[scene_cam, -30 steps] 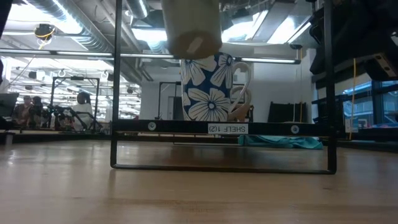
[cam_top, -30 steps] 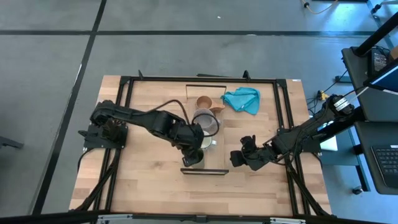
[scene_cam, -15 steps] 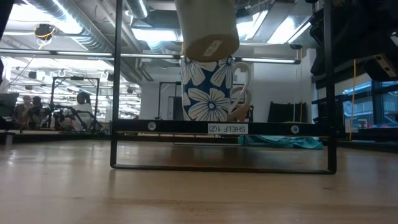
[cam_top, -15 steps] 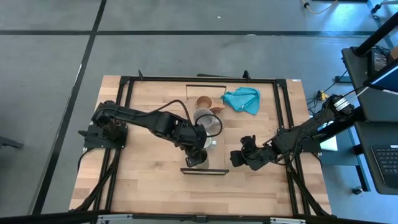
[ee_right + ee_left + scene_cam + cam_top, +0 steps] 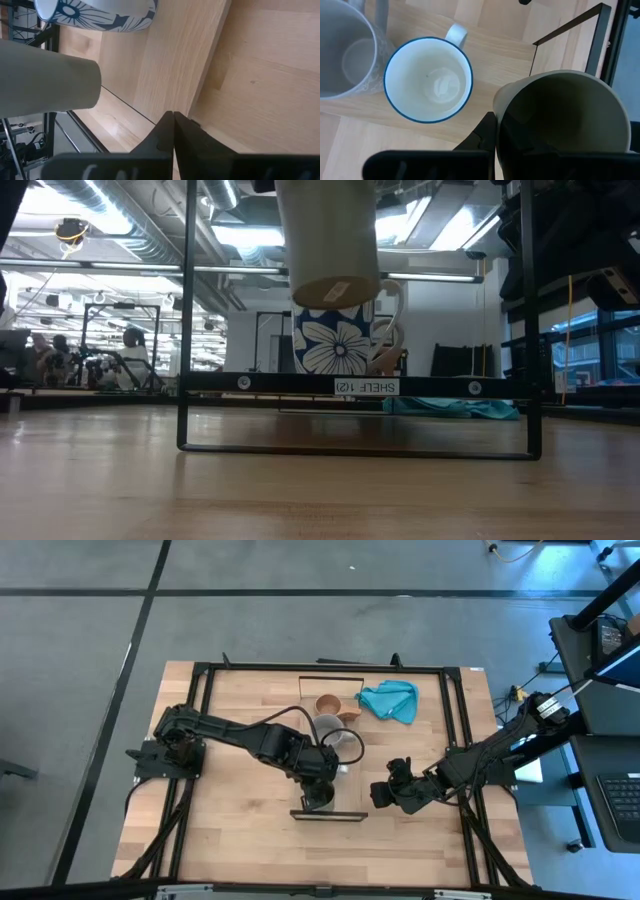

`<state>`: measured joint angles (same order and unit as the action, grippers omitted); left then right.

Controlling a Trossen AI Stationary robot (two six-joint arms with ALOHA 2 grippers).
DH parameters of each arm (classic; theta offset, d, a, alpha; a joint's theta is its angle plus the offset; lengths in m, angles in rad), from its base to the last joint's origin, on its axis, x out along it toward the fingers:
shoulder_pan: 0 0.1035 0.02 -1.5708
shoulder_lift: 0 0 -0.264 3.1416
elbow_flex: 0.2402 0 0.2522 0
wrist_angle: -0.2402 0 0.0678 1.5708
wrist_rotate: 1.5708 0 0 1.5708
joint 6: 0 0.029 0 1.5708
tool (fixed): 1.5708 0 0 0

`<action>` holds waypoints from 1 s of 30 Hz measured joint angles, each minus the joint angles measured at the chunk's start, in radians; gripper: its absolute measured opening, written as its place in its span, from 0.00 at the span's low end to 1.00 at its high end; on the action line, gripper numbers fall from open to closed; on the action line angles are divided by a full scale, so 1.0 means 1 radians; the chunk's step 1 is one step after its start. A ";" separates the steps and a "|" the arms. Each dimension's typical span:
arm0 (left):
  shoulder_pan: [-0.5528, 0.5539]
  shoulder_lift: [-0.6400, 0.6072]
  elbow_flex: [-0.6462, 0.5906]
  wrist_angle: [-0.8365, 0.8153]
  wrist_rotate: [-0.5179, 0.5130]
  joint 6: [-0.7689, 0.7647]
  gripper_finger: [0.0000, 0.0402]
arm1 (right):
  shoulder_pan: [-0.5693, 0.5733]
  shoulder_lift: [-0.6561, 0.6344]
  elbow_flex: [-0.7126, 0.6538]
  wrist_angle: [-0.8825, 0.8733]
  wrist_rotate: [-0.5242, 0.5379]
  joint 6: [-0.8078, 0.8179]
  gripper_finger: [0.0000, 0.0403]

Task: Stack small to large cups/mugs on shelf
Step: Put the gray cup on the shelf

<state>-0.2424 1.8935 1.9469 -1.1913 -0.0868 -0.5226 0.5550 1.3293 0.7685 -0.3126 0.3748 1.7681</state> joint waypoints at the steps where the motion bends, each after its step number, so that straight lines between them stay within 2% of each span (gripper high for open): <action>1: 0.000 0.000 0.000 0.001 0.000 0.003 0.00 | 0.000 0.000 0.000 0.000 0.000 0.000 0.02; 12: -0.008 0.058 0.000 0.031 -0.005 0.024 0.00 | 0.000 -0.001 0.000 0.005 0.000 0.000 0.02; 30: -0.008 0.060 0.000 0.032 -0.064 0.020 0.00 | 0.000 0.000 0.000 0.001 0.000 -0.001 0.02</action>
<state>-0.2501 1.9533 1.9465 -1.1595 -0.1504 -0.5030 0.5552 1.3289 0.7685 -0.3117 0.3748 1.7676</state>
